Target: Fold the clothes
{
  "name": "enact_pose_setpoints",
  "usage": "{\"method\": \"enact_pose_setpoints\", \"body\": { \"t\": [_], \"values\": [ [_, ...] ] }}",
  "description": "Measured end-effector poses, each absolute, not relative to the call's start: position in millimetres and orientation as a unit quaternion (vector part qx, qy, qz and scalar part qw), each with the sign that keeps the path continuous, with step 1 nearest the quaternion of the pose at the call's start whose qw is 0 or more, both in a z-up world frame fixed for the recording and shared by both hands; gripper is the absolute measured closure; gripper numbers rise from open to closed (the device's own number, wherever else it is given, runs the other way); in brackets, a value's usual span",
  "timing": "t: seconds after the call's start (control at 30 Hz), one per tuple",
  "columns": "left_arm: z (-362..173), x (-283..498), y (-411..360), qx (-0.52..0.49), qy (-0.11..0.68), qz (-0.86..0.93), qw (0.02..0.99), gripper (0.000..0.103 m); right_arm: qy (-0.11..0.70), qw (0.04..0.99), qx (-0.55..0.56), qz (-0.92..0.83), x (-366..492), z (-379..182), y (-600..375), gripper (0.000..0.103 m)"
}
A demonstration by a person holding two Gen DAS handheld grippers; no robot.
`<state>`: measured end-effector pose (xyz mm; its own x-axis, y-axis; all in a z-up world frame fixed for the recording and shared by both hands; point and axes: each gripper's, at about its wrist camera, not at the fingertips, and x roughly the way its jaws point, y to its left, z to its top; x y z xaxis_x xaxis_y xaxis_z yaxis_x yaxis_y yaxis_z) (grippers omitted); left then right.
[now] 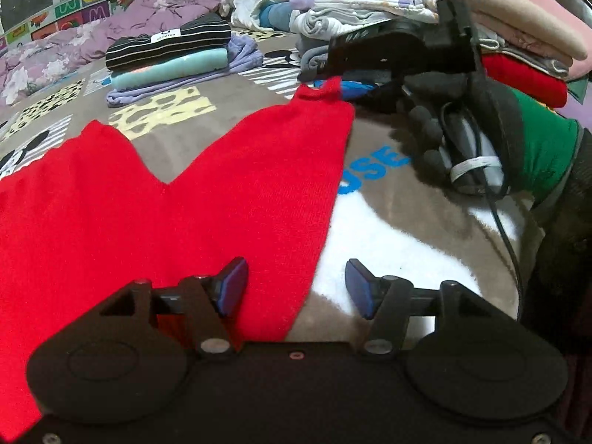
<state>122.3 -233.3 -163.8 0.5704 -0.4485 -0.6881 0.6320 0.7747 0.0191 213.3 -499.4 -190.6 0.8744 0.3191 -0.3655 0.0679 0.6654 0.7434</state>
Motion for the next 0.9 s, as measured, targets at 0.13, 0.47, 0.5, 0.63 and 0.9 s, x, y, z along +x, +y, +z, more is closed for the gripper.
{"method": "enact_pose_setpoints", "body": {
  "t": [0.13,0.47,0.5,0.63,0.9],
  "values": [
    [-163,123,-230,0.123,0.350,-0.312,0.874,0.044,0.175,0.911,0.362,0.088,206,-163,-496,0.097],
    [-167,120,-228,0.113,0.347,-0.322,0.874,0.035,0.206,0.923,0.324,-0.001,215,-159,-496,0.054],
    [-167,119,-227,0.110,0.346,-0.321,0.875,0.035,0.199,0.926,0.322,0.004,211,-155,-496,0.054],
    [-164,116,-225,0.098,0.344,-0.322,0.876,0.035,0.209,0.921,0.309,0.115,203,-143,-475,0.055],
    [-139,83,-203,0.117,0.308,-0.309,0.892,0.035,0.262,0.902,0.321,0.122,198,-152,-460,0.053]
  ]
}}
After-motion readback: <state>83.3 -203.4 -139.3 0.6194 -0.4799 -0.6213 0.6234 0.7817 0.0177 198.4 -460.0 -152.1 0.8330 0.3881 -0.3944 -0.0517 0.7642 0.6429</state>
